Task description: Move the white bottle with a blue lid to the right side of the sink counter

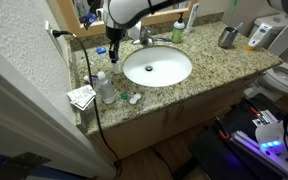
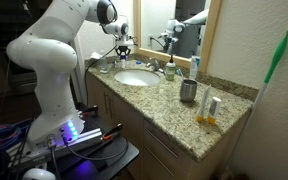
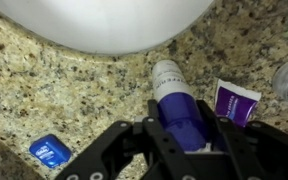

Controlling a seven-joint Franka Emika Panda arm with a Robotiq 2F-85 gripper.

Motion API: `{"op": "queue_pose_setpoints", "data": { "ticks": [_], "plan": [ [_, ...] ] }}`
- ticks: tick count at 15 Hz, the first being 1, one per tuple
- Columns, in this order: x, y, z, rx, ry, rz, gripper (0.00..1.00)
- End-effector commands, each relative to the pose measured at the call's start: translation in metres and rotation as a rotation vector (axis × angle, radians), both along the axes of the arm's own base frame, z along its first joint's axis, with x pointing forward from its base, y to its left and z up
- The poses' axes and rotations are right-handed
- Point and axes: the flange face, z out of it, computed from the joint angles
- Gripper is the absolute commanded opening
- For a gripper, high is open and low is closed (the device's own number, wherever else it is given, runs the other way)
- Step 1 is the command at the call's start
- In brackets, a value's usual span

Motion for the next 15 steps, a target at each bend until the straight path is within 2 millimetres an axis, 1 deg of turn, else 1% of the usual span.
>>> {"op": "queue_pose_setpoints", "data": {
  "ticks": [1,2,3,4,6,8,10,11,12,13,15],
  "plan": [
    [0.005,-0.002,0.001,-0.026,-0.052,-0.013,0.16],
    [-0.014,-0.033,0.053,-0.042,-0.065,-0.032,0.16],
    [-0.014,-0.035,0.057,-0.040,-0.084,-0.041,0.16],
    [-0.017,-0.039,0.069,-0.028,-0.102,-0.048,0.16],
    [-0.028,-0.056,0.104,-0.004,-0.143,-0.084,0.16],
    [-0.042,-0.079,0.134,-0.024,-0.150,-0.171,0.16],
    [-0.060,-0.106,0.159,-0.058,-0.145,-0.308,0.16],
    [-0.071,-0.116,0.171,-0.055,-0.150,-0.369,0.16],
    [-0.086,-0.118,0.184,-0.055,-0.179,-0.362,0.16],
    [-0.050,-0.099,0.171,-0.037,-0.162,-0.318,0.41],
    [-0.071,-0.109,0.188,-0.042,-0.177,-0.347,0.41]
  ]
}}
